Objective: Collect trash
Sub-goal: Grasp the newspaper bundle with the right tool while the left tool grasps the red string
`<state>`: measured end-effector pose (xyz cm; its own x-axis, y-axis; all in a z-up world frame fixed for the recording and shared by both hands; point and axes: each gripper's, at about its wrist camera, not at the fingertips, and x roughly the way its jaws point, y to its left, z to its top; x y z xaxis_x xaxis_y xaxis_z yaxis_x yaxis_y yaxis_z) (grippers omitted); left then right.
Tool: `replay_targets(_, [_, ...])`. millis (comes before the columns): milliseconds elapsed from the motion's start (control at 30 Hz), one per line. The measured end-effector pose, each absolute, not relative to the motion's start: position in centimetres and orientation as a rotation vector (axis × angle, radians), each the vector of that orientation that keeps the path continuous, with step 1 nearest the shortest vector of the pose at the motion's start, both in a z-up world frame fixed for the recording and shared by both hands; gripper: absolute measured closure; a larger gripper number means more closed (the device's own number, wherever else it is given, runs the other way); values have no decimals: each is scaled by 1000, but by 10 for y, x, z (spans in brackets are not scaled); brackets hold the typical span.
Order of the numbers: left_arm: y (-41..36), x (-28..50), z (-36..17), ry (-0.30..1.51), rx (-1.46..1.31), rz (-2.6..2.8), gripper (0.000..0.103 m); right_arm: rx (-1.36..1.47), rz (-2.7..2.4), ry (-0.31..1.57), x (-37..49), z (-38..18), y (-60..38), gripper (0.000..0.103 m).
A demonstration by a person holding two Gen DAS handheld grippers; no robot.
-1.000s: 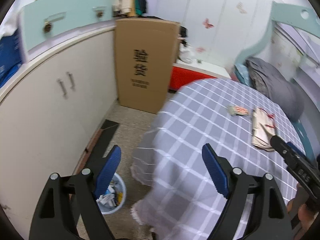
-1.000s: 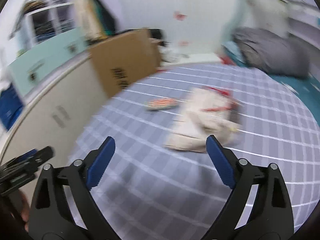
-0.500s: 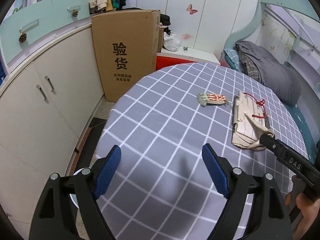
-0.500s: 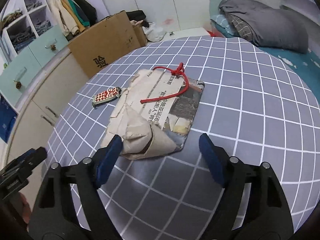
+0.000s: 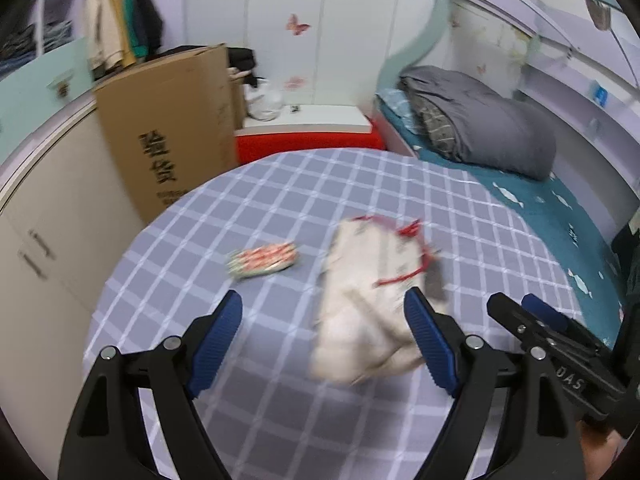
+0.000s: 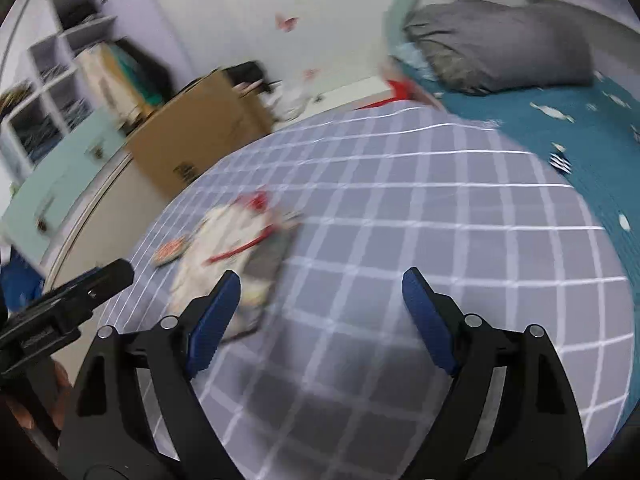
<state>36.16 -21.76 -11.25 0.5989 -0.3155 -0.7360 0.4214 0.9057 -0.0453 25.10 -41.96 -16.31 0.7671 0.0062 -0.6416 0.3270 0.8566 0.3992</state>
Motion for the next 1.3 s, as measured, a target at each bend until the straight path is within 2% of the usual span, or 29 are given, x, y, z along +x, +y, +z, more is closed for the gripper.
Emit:
replay_targets(367, [-320,412,-136,909,206,-483,24,538,-265,619,271,-161,-477,20])
replay_targets(533, [-337,426,-148,935,245,-471,46,564,-215,630,280,-164,-482,20])
replay_targets(567, [-338,428,-150,943,248,-472,57,558,-204,633,281,-164,-480,20])
replay_targets(600, [-338,429,-153,954,249,-473,80,554,-198,632,283,-164,-480,20])
replay_targets(633, [-338,430,-154,962,248,-478,94,551,-195,630,284,-163,-479,20])
replay_targets(900, [-292,414,-117,863,127,-468,96,524,-171,651,282,-159,-462,20])
replay_targets(1300, [-181,364,-81,762,110,-369,96,333,-90,772,294,-156,-333,16])
